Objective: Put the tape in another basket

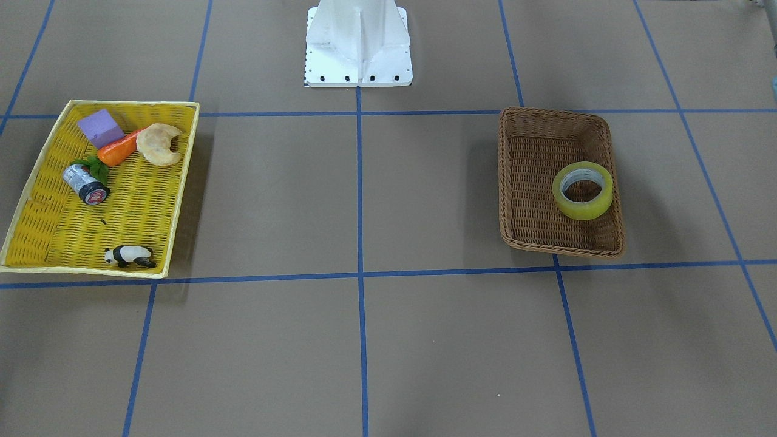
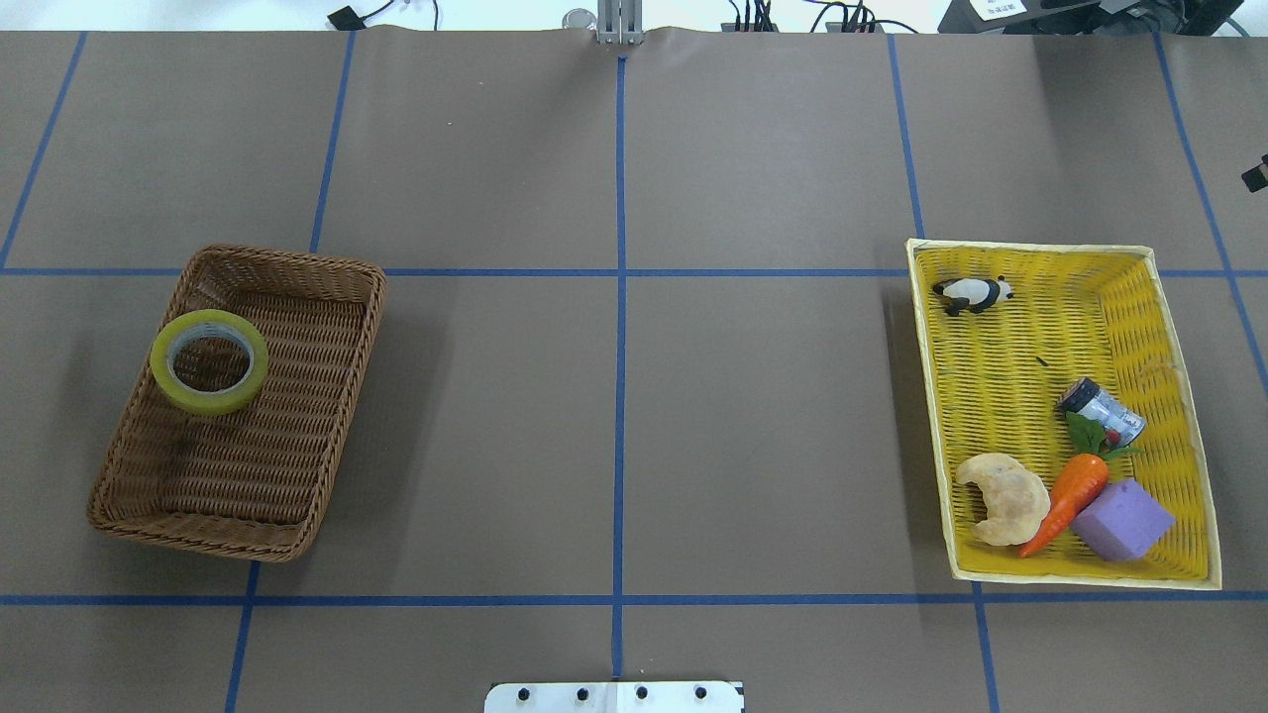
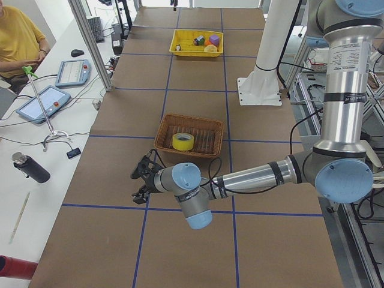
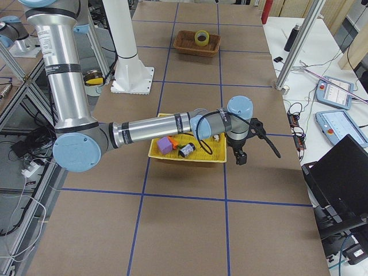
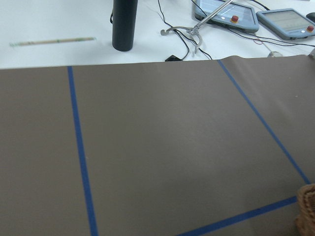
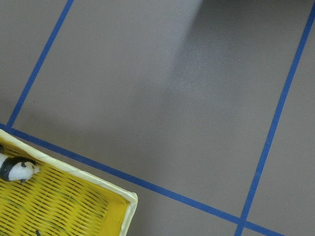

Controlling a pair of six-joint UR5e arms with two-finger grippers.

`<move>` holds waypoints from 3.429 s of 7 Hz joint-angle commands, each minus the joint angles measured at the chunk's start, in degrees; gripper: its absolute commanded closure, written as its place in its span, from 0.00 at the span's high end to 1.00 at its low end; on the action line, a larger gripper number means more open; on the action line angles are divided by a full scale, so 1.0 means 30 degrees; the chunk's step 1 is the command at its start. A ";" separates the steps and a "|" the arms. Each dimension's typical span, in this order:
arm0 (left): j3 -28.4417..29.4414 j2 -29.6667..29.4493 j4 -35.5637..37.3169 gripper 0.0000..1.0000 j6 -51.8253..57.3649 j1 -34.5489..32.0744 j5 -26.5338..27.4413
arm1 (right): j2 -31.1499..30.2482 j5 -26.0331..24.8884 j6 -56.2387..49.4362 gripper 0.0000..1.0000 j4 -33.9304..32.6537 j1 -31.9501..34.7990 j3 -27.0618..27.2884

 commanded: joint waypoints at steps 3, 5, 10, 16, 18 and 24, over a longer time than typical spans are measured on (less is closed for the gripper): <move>-0.1153 0.0093 0.6874 0.99 1.2527 -0.0046 1.1689 | -0.0177 -0.0033 0.0000 1.00 0.0033 0.0001 0.0016; -0.1271 -0.1073 1.2187 0.99 1.2476 -0.1150 1.0964 | -0.0206 -0.0033 0.0000 1.00 0.0062 0.0001 0.0015; -0.1904 -0.0844 1.9734 0.99 0.5649 -0.1745 -0.5299 | -0.0148 0.0403 0.0379 1.00 -0.0404 0.0147 -0.0247; -0.5138 -0.1431 2.4594 0.99 0.6733 -0.2097 -0.5100 | -0.3128 0.0376 -0.0029 1.00 -0.0583 0.2306 -0.0249; -0.5285 -0.1316 2.4710 0.99 0.6734 -0.2273 -0.5245 | -0.3692 0.0056 -0.0059 1.00 -0.0466 0.3075 -0.0131; -0.5578 -0.1197 2.4593 0.99 0.6879 -0.2303 -0.4663 | -0.3488 -0.0092 0.0234 1.00 -0.0377 0.3078 -0.0307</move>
